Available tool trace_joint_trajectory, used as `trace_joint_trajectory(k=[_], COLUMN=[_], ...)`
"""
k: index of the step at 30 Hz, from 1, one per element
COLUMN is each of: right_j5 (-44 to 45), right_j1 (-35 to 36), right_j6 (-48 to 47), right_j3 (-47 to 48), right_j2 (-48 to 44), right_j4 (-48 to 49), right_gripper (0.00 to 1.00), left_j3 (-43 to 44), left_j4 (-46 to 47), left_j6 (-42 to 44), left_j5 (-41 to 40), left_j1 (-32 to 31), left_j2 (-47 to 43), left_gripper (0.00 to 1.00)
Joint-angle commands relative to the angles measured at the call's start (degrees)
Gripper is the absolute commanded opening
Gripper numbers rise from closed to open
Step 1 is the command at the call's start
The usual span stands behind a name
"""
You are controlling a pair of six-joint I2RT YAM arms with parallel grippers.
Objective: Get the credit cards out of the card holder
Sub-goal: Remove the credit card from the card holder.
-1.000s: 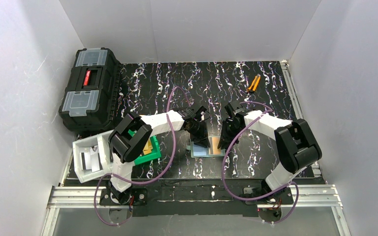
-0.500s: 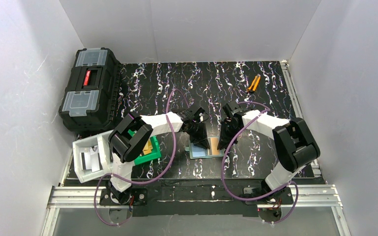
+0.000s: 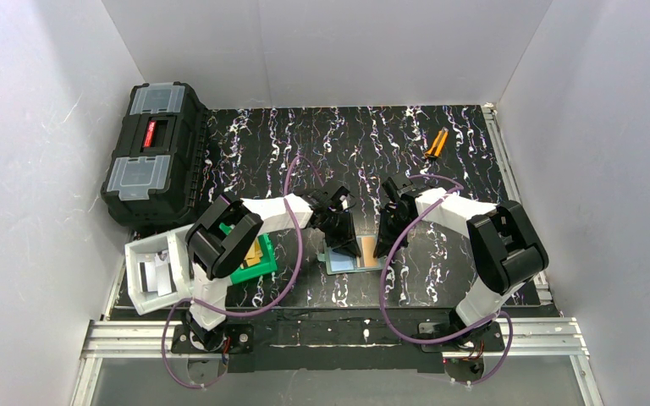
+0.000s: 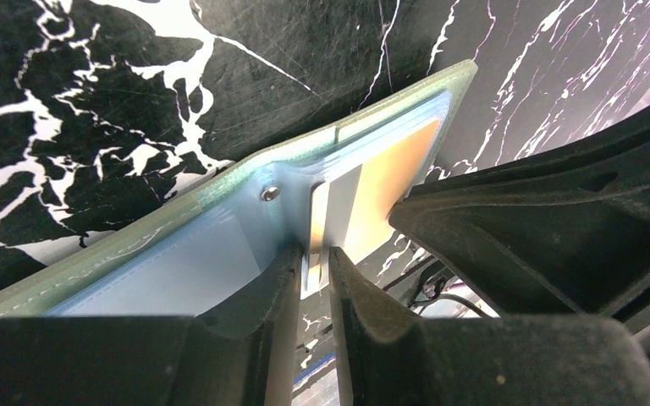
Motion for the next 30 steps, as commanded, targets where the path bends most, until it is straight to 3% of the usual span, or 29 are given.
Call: trace_joint_trajectory(k=[1,8,19,30], right_j5=[1.3,1.7,2.8,2.9], right_j1=[1.0,1.0,0.8,0.5], right_j6=[-0.1,-0.1,0.2,0.4], right_j3=[-0.4,-0.5,-1.2,-2.2], right_j2=[3.2,3.4,4.5,5.1], right_j4=[2.1,2.1,2.4,2.9], right_gripper=[0.18,0.17,0.16,0.15], left_j3=[-1.5,-1.8,-2.8,-4.6], left_j4=[1.6,4.1,-2.7,-3.5], left_j6=[-1.0,-2.6,2.5,4.0], left_j5=[2.3,4.2,2.1,1.8], left_j1=[-0.8,-0.7,2.9,5.1], left_j2=[-0.8,-2.0,-5.6,-7.2], left_gripper=[0.17,0.00,0.00,0.00])
